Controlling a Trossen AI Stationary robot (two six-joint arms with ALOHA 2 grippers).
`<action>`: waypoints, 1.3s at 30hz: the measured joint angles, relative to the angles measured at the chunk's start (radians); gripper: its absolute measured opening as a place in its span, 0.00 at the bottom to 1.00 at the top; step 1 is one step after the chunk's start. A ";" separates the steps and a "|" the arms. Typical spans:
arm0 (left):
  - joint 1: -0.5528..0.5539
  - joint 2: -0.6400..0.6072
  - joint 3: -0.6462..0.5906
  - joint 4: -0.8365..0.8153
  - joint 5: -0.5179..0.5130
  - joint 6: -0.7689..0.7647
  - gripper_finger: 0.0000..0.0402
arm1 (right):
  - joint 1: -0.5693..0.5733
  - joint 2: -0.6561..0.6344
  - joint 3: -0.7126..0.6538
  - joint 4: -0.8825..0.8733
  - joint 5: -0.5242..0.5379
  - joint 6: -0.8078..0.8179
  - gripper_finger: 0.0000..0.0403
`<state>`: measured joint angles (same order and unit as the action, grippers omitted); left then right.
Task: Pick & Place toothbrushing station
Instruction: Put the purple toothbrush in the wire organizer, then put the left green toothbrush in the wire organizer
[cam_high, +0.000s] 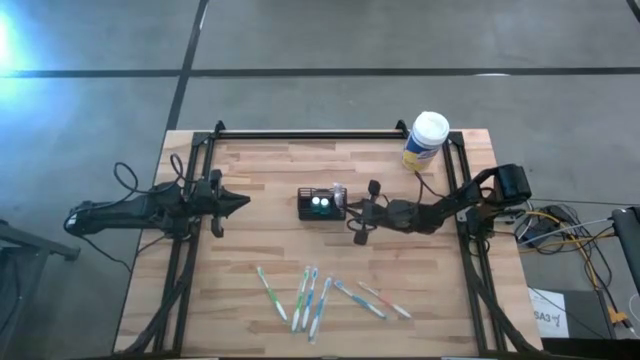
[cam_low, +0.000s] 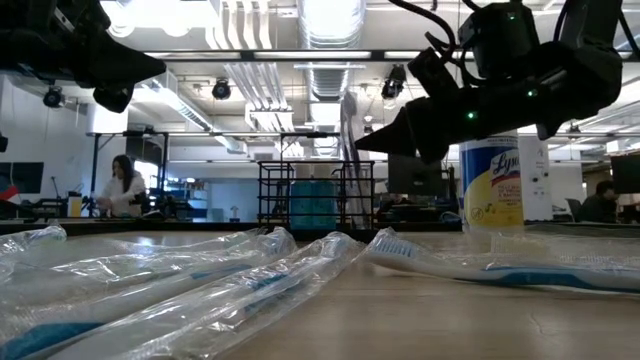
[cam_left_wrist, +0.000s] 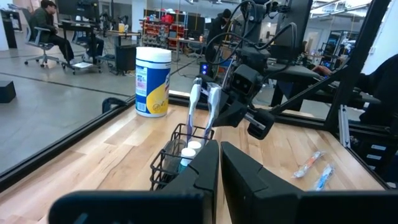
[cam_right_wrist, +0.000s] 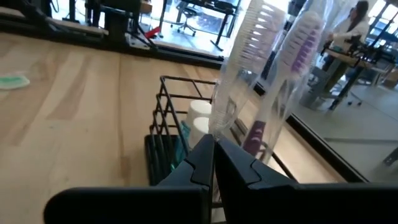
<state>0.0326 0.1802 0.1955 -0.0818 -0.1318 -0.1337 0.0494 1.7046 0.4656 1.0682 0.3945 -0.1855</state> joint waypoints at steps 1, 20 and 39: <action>0.000 0.000 0.000 0.000 0.000 0.000 0.06 | 0.000 0.000 0.000 0.000 0.000 0.001 0.02; -0.001 0.000 0.000 0.000 0.000 -0.001 0.06 | 0.003 -0.131 0.021 -0.080 -0.011 0.069 0.38; -0.001 0.000 0.000 0.000 0.000 0.001 0.06 | 0.048 -0.892 -0.059 -0.510 -0.325 0.054 0.04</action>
<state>0.0319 0.1802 0.1955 -0.0822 -0.1314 -0.1323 0.0978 0.8129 0.4065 0.5578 0.0696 -0.1315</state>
